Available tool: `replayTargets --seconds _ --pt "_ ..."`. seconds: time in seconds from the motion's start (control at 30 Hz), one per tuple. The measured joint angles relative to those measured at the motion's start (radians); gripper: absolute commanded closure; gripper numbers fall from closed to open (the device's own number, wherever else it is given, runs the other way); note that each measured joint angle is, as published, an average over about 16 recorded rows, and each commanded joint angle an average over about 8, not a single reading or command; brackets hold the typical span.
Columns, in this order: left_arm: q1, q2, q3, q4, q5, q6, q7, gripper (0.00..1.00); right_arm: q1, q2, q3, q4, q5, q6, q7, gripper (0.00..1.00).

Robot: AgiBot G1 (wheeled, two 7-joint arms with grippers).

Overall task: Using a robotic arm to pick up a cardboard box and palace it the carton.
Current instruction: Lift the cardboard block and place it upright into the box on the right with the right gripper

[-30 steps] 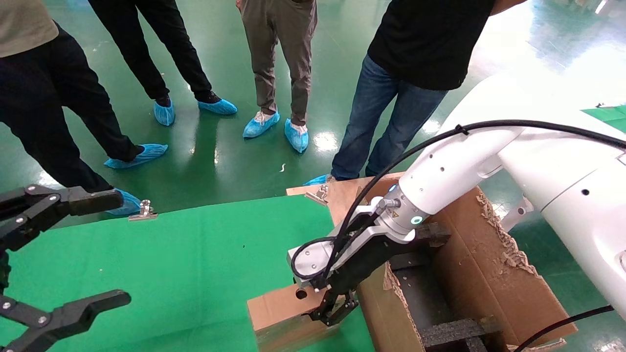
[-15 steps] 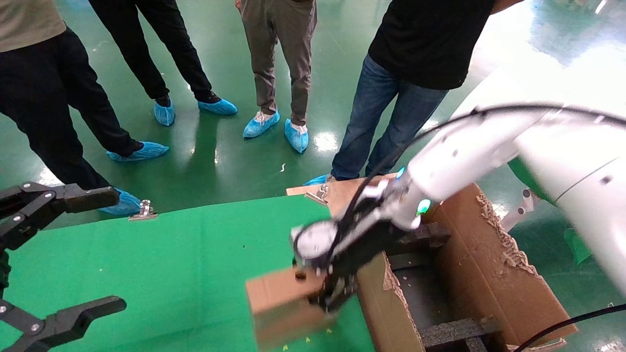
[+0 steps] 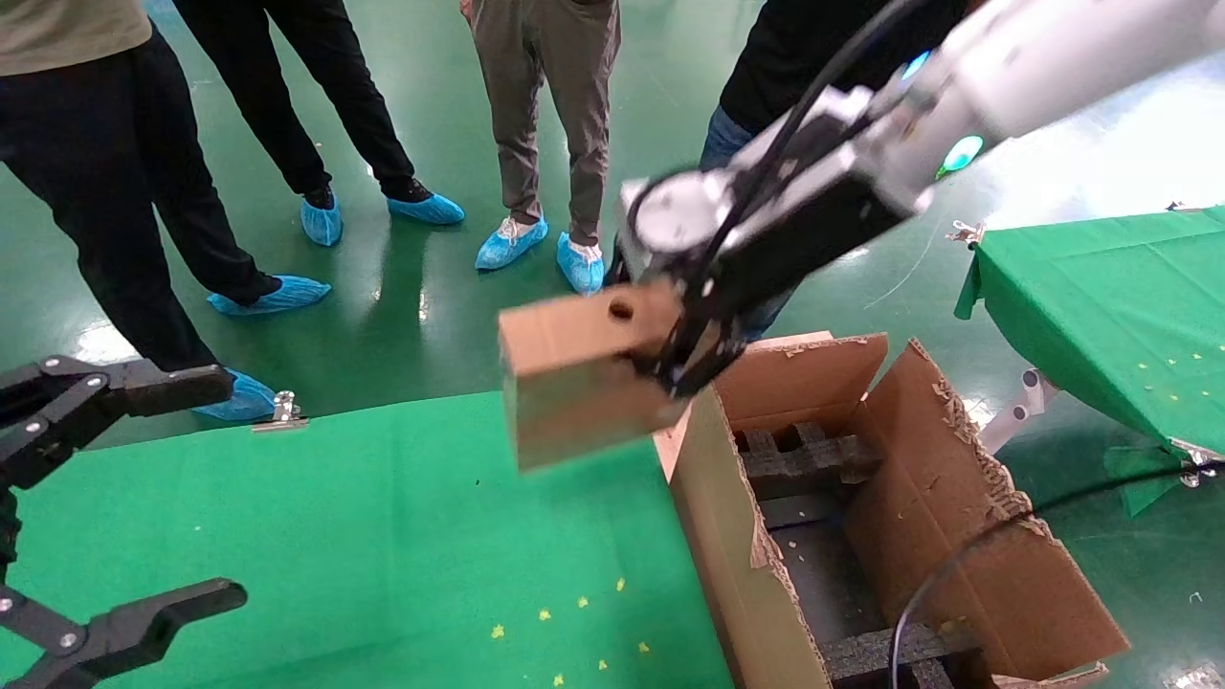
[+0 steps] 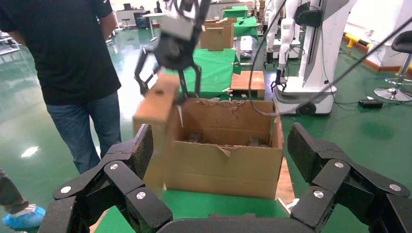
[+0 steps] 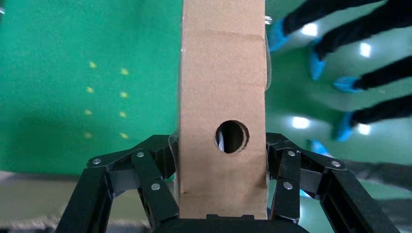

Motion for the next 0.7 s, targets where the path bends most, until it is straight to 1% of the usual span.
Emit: replayTargets --seconds 0.2,0.43,0.7 --pt "0.000 0.000 0.000 0.000 0.000 0.000 0.000 0.00 0.084 0.010 -0.077 -0.040 0.051 0.001 -0.022 1.00" --pt "0.000 0.000 0.000 0.000 0.000 0.000 0.000 0.00 0.132 0.032 -0.160 -0.080 0.101 0.003 -0.048 1.00" --pt "0.000 0.000 0.000 0.000 0.000 0.000 0.000 0.00 0.186 0.104 -0.254 -0.096 0.117 0.003 -0.060 1.00"
